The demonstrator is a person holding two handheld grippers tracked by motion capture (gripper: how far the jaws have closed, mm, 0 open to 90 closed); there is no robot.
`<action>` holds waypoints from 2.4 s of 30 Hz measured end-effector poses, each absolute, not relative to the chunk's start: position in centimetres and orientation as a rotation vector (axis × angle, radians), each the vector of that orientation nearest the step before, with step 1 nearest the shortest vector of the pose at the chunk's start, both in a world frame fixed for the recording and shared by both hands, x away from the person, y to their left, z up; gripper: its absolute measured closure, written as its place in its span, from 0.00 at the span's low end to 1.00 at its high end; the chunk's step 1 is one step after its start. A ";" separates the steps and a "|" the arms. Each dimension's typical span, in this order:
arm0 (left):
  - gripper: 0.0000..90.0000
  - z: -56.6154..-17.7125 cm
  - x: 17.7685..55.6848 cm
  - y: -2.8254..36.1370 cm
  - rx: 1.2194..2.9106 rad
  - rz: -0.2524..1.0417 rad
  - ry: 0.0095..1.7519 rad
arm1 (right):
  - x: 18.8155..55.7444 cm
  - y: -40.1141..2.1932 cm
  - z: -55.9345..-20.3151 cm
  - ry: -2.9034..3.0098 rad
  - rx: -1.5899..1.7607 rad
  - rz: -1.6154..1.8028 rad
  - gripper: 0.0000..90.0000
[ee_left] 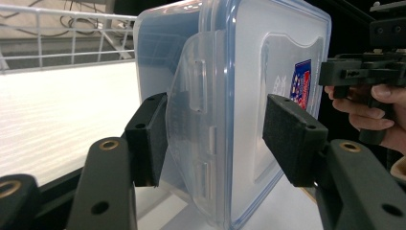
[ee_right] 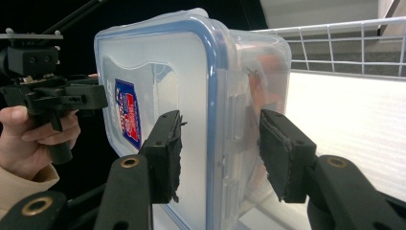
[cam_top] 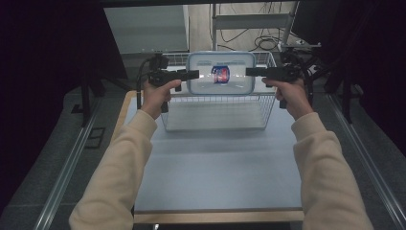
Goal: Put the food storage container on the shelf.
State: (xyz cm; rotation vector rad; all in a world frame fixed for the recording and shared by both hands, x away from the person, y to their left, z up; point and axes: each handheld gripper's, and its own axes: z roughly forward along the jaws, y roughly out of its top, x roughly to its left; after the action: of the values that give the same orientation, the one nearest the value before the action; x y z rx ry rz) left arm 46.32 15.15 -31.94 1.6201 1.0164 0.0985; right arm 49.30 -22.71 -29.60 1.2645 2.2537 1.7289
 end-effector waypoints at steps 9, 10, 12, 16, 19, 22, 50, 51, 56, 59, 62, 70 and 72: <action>0.48 -32.1 47.9 15.6 1.580 0.034 1.065 | 51.2 -22.4 -29.7 2.254 1.338 1.755 0.56; 0.48 -32.2 48.1 15.6 1.564 0.022 1.076 | 51.3 -22.4 -29.7 2.252 1.348 1.753 0.56; 0.47 -32.2 48.5 15.6 1.566 0.018 1.087 | 51.5 -22.3 -29.7 2.238 1.366 1.756 0.56; 0.44 -32.0 49.2 15.3 1.584 0.022 1.100 | 51.9 -22.3 -29.8 2.227 1.404 1.755 0.55; 0.42 -32.1 49.6 15.1 1.568 0.008 1.116 | 52.1 -22.3 -29.9 2.220 1.423 1.744 0.54; 0.40 -32.5 50.2 15.1 1.559 -0.023 1.133 | 52.3 -22.1 -30.0 2.215 1.439 1.698 0.54; 0.11 -32.0 49.5 14.6 1.543 0.031 1.154 | 49.8 -23.1 -30.1 2.121 1.338 1.678 0.41; 0.11 -31.8 49.1 14.7 1.546 0.035 1.143 | 49.4 -23.3 -30.1 2.129 1.322 1.675 0.40; 0.12 -31.6 46.1 15.1 1.588 0.100 1.105 | 47.4 -24.4 -30.0 2.137 1.272 1.697 0.37; 0.12 -31.8 44.0 15.2 1.604 0.091 1.057 | 45.9 -25.0 -30.4 2.162 1.234 1.697 0.36; 0.13 -32.4 41.7 15.3 1.640 0.120 1.021 | 44.5 -25.5 -31.0 2.186 1.191 1.686 0.36; 0.15 -36.4 35.9 15.1 1.689 0.117 0.971 | 39.7 -26.4 -34.2 2.267 1.075 1.666 0.32; 0.15 -37.7 34.7 15.2 1.694 0.100 0.960 | 38.7 -26.6 -35.2 2.280 1.070 1.672 0.31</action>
State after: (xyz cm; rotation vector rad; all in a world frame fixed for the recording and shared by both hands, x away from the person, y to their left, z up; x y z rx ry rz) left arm 34.68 15.16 -37.70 1.6940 0.9598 0.1000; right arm 38.69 -26.57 -35.23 1.0699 2.2799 1.6721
